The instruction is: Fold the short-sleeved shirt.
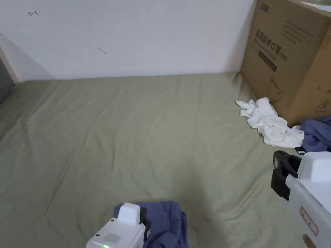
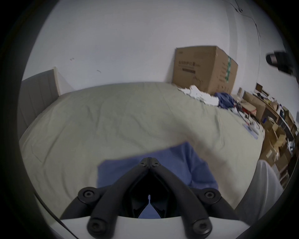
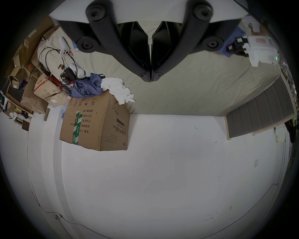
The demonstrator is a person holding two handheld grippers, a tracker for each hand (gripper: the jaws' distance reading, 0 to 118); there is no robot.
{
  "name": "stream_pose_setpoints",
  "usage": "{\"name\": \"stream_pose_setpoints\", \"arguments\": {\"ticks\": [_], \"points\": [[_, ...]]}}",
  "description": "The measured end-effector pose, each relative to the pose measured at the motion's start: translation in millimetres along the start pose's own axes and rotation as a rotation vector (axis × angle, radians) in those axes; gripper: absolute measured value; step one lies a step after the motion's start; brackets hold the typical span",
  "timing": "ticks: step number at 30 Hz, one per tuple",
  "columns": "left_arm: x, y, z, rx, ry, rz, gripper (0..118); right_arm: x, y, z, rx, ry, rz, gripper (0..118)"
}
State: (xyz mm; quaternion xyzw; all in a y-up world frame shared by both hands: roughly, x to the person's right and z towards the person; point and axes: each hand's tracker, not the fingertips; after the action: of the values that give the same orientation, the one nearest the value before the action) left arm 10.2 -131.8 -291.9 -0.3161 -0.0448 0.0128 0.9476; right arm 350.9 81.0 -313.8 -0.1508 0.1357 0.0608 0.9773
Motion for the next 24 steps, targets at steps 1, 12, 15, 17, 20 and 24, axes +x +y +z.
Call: {"name": "stream_pose_setpoints", "arguments": {"ticks": [1,12,15,17,20,24], "points": [[6,-6,-4,-0.012,-0.006,-0.015,0,0,-1,0,-0.004,0.0,0.003,0],[68,-30,-25,-0.076,-0.08,-0.064,0,11,-10,2,-0.038,-0.022,0.01,0],[79,-25,-24,-0.074,-0.1,-0.106,0,7,-4,2,-0.033,-0.025,0.006,0],[80,-23,-24,-0.083,-0.11,-0.108,0,5,0,3,-0.027,-0.026,0.005,0],[72,-12,-10,-0.036,-0.125,-0.037,0,2,5,5,-0.015,-0.024,0.007,0],[56,30,33,0.11,-0.106,0.01,0,-6,11,7,0.016,-0.012,0.006,0]]}}
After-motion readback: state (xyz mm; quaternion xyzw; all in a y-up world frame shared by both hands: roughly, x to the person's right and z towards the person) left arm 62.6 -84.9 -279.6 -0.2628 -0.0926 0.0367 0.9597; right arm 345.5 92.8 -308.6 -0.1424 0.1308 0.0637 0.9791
